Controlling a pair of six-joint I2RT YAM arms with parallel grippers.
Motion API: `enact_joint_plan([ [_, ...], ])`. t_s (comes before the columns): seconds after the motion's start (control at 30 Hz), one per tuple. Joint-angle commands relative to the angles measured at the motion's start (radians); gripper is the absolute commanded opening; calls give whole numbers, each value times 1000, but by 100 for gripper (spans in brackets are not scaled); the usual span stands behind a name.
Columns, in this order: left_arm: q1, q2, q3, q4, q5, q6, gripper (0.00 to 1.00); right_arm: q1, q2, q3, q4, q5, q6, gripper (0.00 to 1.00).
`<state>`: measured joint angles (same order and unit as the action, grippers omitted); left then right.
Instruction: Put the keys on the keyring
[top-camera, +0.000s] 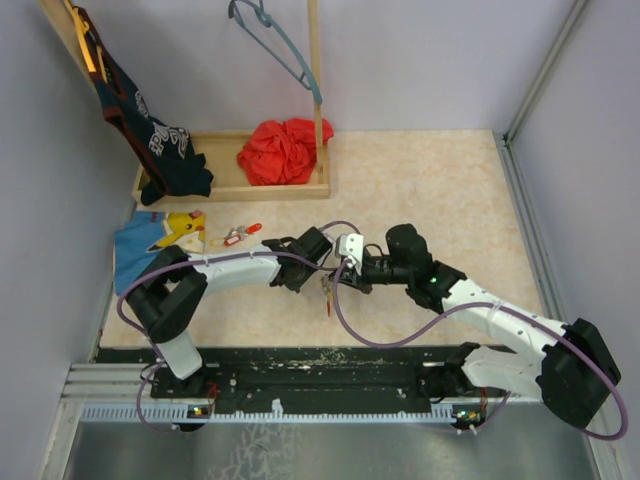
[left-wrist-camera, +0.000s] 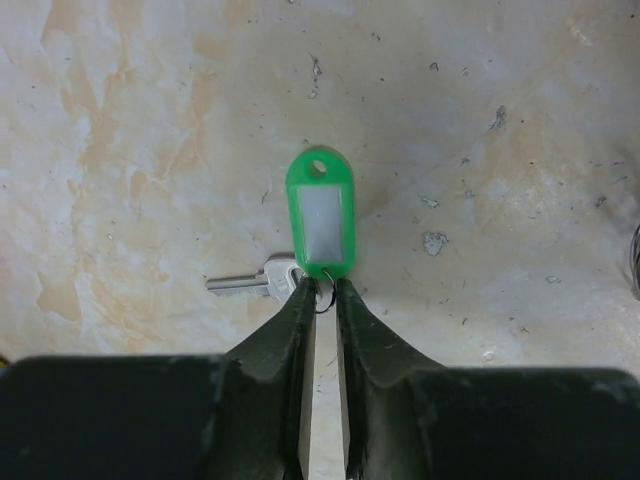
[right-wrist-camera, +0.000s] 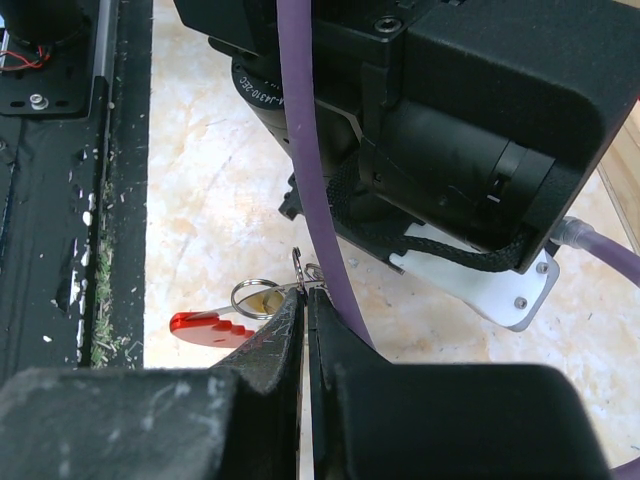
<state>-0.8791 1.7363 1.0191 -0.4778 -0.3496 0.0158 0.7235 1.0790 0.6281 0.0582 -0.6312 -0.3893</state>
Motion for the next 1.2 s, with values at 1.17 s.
enact_joint_plan([
  [1.17,31,45,52,79,24,-167,0,-12,-36,13,88,-12,0,0],
])
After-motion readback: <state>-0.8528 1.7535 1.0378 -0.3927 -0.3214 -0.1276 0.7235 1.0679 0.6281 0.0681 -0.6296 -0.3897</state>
